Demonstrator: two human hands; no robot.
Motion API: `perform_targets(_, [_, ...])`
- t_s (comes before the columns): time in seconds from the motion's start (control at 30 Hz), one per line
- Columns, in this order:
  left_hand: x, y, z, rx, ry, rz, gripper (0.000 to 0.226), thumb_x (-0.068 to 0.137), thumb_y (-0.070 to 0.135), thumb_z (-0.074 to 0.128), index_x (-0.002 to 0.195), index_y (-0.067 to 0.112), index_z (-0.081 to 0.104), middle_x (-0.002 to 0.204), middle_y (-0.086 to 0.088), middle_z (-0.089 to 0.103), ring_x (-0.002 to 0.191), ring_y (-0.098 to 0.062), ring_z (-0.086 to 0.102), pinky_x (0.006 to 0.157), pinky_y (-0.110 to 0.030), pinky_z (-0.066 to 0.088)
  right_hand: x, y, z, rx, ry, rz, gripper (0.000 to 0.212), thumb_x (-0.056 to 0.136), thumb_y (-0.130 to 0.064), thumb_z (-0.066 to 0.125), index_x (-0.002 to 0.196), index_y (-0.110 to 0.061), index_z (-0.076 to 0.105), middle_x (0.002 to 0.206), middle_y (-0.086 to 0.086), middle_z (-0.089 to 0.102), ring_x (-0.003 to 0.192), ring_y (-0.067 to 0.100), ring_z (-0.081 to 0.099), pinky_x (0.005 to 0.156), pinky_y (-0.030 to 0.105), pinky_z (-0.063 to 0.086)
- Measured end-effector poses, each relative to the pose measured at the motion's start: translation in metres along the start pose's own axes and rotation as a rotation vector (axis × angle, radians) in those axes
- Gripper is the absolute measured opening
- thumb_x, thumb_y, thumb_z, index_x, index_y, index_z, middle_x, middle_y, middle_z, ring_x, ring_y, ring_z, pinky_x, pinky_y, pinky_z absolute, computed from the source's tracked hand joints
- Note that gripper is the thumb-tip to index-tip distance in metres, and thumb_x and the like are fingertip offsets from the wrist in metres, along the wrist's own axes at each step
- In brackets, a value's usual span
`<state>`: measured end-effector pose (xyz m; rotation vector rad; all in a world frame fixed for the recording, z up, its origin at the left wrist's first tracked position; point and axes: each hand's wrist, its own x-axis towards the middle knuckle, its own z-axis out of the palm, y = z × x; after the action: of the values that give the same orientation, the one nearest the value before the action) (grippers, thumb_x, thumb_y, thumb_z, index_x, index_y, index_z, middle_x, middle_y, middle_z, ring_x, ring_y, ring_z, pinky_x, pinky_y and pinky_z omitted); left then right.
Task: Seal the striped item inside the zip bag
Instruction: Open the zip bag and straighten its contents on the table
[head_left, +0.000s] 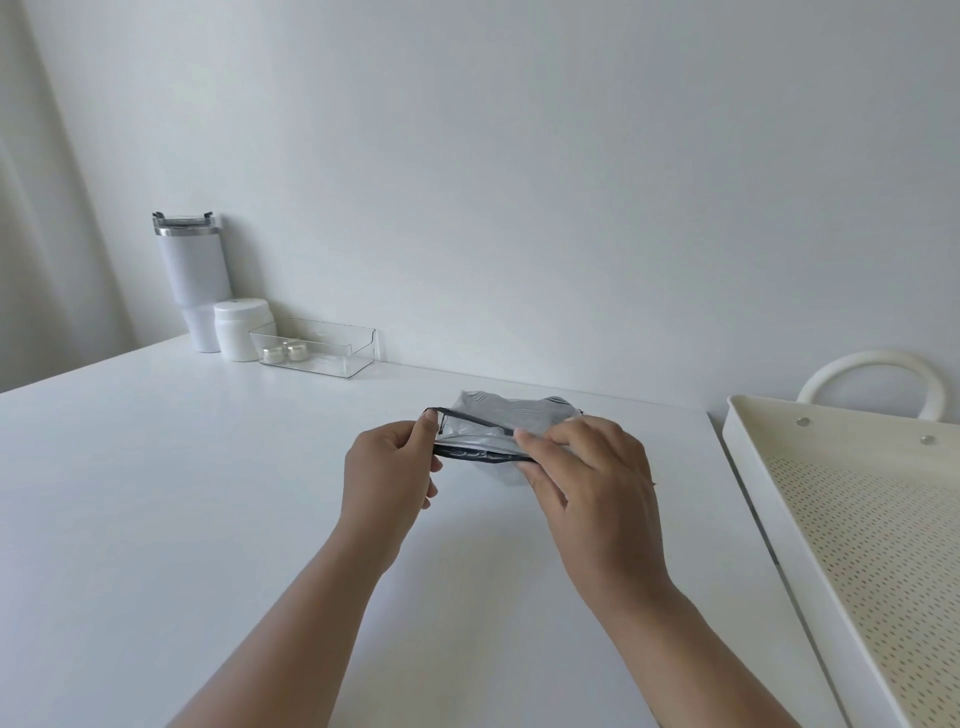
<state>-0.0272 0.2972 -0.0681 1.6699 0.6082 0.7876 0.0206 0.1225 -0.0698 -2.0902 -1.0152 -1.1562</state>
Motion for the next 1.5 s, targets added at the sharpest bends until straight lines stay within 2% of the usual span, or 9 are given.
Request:
perform_targets(0.23, [0.0,-0.001,0.0,0.025,0.018,0.034,0.043,0.092,0.042,0.056,0.064,0.012,0.069,0.054,0.001,0.061,0.035,-0.009,0.049,0.034,-0.016,0.039,0.001,0.0,-0.001,-0.02,-0.203,0.031,0.006,0.08,-0.019,0.075,0.078,-0.023,0.07,0.073,-0.011,0.065,0.082,0.022,0.057,0.075,0.036,0.044])
perform_targets(0.43, [0.003,-0.005,-0.001,0.092,0.078,0.12,0.04,0.093,0.042,0.053,0.069,0.012,0.066,0.055,0.002,0.063,0.036,-0.007,0.051,0.047,-0.031,0.05,-0.012,0.007,0.011,-0.016,-0.562,0.117,0.03,0.098,-0.033,0.048,0.07,-0.022,0.051,0.058,-0.012,0.045,0.093,0.013,0.038,0.086,0.032,0.02])
perform_targets(0.63, [0.001,-0.004,-0.002,0.117,0.075,0.196,0.013,0.09,0.038,0.057,0.082,0.036,0.066,0.064,0.018,0.064,0.042,-0.008,0.059,0.053,-0.037,0.054,-0.006,0.008,0.004,0.063,-0.399,0.153,0.035,0.085,-0.061,0.051,0.088,-0.03,0.068,0.087,-0.015,0.062,0.095,0.009,0.048,0.085,0.031,0.025])
perform_targets(0.73, [0.0,-0.004,-0.001,0.143,0.025,0.226,0.006,0.087,0.039,0.061,0.087,0.038,0.067,0.067,0.02,0.063,0.049,-0.013,0.061,0.053,-0.037,0.053,-0.005,0.012,0.002,0.006,-0.196,0.231,0.025,0.083,-0.041,0.067,0.104,-0.027,0.066,0.103,-0.008,0.058,0.101,0.017,0.052,0.086,0.036,0.034])
perform_targets(0.87, [-0.003,-0.003,0.001,0.174,-0.012,0.281,0.011,0.086,0.03,0.064,0.08,0.038,0.066,0.066,0.01,0.062,0.058,-0.023,0.06,0.054,-0.035,0.051,-0.01,0.023,0.003,-0.108,-0.275,0.441,0.042,0.088,-0.029,0.064,0.128,-0.03,0.052,0.122,-0.006,0.055,0.115,0.024,0.048,0.095,0.041,0.037])
perform_targets(1.03, [-0.003,-0.003,0.003,0.177,-0.023,0.271,0.017,0.086,0.02,0.061,0.077,0.034,0.065,0.064,0.001,0.06,0.061,-0.028,0.059,0.06,-0.047,0.055,-0.014,0.038,0.003,-0.119,-0.336,0.619,0.011,0.093,-0.022,0.056,0.101,-0.024,0.062,0.106,-0.005,0.059,0.096,0.023,0.051,0.075,0.035,0.04])
perform_targets(1.27, [0.005,-0.01,-0.005,0.252,0.052,0.2,0.029,0.083,0.006,0.049,0.076,0.03,0.063,0.06,0.001,0.056,0.062,-0.031,0.06,0.062,-0.05,0.058,-0.013,0.037,0.004,-0.072,-0.234,0.656,0.01,0.093,-0.01,0.044,0.094,-0.017,0.051,0.093,0.0,0.051,0.074,0.027,0.053,0.054,0.03,0.034])
perform_targets(1.4, [0.007,-0.011,-0.007,0.277,0.042,0.216,0.026,0.086,0.011,0.052,0.078,0.035,0.061,0.074,0.005,0.06,0.064,-0.023,0.064,0.054,-0.04,0.054,-0.015,0.041,0.005,0.042,-0.171,0.692,0.011,0.092,-0.007,0.045,0.095,-0.015,0.053,0.096,0.003,0.054,0.069,0.03,0.056,0.056,0.036,0.045])
perform_targets(1.5, [0.009,-0.011,-0.008,0.306,0.021,0.302,0.017,0.086,0.02,0.062,0.081,0.036,0.058,0.093,0.012,0.057,0.071,-0.001,0.059,0.056,-0.018,0.041,-0.017,0.047,0.006,0.199,-0.129,0.695,0.013,0.09,-0.004,0.049,0.092,-0.016,0.055,0.096,0.002,0.056,0.072,0.023,0.057,0.062,0.037,0.049])
